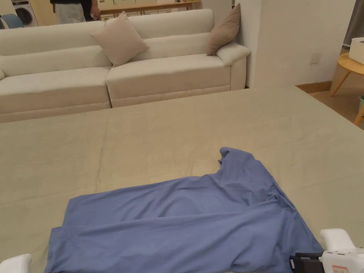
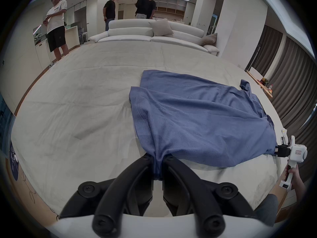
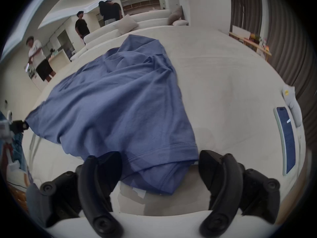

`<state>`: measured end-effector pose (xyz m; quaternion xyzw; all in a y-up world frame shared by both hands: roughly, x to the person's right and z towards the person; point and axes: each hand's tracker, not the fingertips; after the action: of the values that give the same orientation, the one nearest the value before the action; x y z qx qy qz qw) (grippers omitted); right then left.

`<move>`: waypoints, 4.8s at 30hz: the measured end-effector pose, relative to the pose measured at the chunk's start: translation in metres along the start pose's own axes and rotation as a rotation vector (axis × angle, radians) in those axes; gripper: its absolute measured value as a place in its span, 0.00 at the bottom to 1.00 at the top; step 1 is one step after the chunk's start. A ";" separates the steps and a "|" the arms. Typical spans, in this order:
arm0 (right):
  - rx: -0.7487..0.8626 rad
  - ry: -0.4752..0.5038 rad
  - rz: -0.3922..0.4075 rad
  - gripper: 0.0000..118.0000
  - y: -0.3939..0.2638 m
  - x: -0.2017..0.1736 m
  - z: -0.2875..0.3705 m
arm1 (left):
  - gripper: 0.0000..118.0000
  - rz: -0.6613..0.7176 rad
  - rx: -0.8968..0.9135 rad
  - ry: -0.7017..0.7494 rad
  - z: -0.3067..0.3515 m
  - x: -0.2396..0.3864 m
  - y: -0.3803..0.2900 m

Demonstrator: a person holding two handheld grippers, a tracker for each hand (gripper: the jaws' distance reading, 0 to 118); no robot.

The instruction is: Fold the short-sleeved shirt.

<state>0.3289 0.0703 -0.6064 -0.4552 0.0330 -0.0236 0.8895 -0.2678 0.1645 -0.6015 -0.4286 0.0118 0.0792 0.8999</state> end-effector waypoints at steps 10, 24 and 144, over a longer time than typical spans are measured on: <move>0.048 0.090 -0.007 0.05 0.019 -0.041 0.047 | 0.06 0.051 0.006 0.003 -0.005 -0.009 -0.004; 0.192 0.107 0.013 0.04 0.039 -0.006 0.198 | 0.05 0.034 0.105 -0.111 0.112 -0.019 -0.004; -0.269 0.157 -0.016 0.00 -0.093 0.005 0.119 | 0.04 0.076 -0.228 -0.051 0.048 -0.088 -0.116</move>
<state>0.3418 0.1115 -0.4616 -0.5672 0.1020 -0.0616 0.8149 -0.3392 0.1183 -0.4742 -0.5253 -0.0040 0.1249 0.8417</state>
